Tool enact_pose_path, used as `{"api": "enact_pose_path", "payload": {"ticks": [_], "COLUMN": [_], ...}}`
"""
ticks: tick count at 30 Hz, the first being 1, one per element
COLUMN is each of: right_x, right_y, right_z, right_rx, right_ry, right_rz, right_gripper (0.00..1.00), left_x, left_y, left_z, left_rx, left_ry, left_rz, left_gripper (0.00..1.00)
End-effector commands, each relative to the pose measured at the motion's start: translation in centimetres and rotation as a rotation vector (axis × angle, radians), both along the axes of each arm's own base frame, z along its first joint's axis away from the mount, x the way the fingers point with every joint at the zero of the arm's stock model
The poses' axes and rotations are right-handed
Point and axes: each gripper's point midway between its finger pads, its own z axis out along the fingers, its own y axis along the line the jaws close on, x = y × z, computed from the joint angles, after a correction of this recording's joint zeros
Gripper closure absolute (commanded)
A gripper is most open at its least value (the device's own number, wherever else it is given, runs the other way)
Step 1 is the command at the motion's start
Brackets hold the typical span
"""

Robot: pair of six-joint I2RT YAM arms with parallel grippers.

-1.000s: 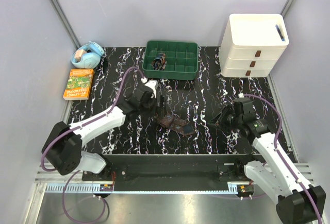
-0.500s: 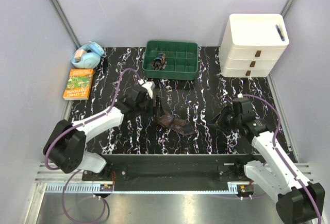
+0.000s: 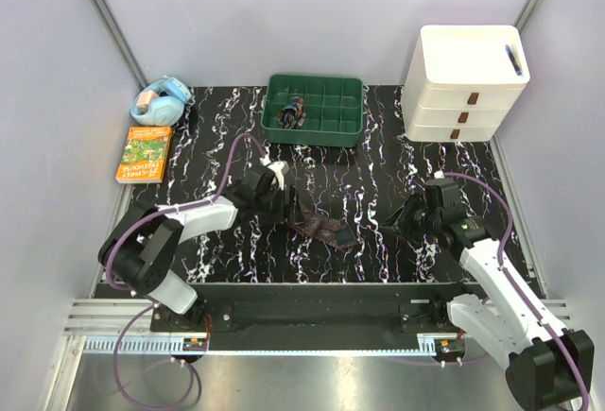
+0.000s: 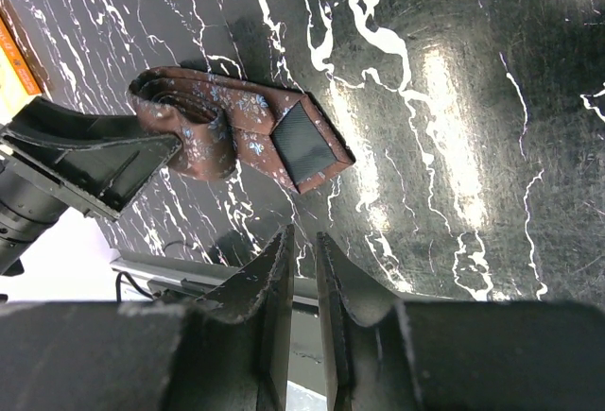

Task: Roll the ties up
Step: Roll the tie at the center of the board.

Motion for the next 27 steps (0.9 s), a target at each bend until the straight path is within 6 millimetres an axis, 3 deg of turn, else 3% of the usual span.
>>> {"api": "enact_pose_path", "payload": {"ticks": [1,5,10,14,17,18,20,22,23,24,27], "right_x": [0.3,0.5,0.7,0.7,0.6,0.6,0.5,0.5,0.5,0.4,0.4], "right_y": [0.4,0.4,0.5,0.6,0.6,0.7,0.7,0.7,0.7,0.8,0.8], "right_z": [0.2,0.1,-0.2,-0.4,-0.3,-0.1,0.0,0.2,0.2,0.2,0.3], "right_rx": [0.01,0.007,0.009,0.011,0.014,0.018,0.022,0.026,0.028,0.029,0.033], "right_ry": [-0.026,-0.024,-0.021,-0.013,-0.021,-0.028,-0.029,-0.037,-0.035,-0.035,-0.036], "right_rz": [0.032,0.031,0.035,0.04,0.041,0.041,0.039,0.043,0.042,0.045,0.048], "right_gripper": [0.76,0.76,0.76,0.76,0.77,0.76,0.77,0.77,0.77,0.77,0.77], "left_x": [1.3,1.2,1.1,1.4,2.1,1.4,2.6,2.9,1.8,2.4,2.3], "left_y": [-1.3,-1.5,-1.5,-1.4,-0.5,0.2,1.3,2.7,3.3,4.5,5.5], "left_z": [0.3,-0.1,-0.1,1.3,2.6,2.4,3.6,4.3,4.1,4.5,5.3], "left_rx": [-0.049,-0.058,-0.069,-0.075,-0.022,0.027,0.113,0.244,0.322,0.406,0.574], "left_ry": [-0.026,-0.014,-0.001,-0.024,-0.054,-0.033,-0.096,-0.129,-0.113,-0.157,-0.205], "left_rz": [-0.012,-0.011,0.005,0.028,0.069,0.072,0.117,0.168,0.161,0.212,0.253], "left_gripper": [0.24,0.29,0.56,0.75,0.81,0.81,0.81,0.82,0.82,0.82,0.81]}}
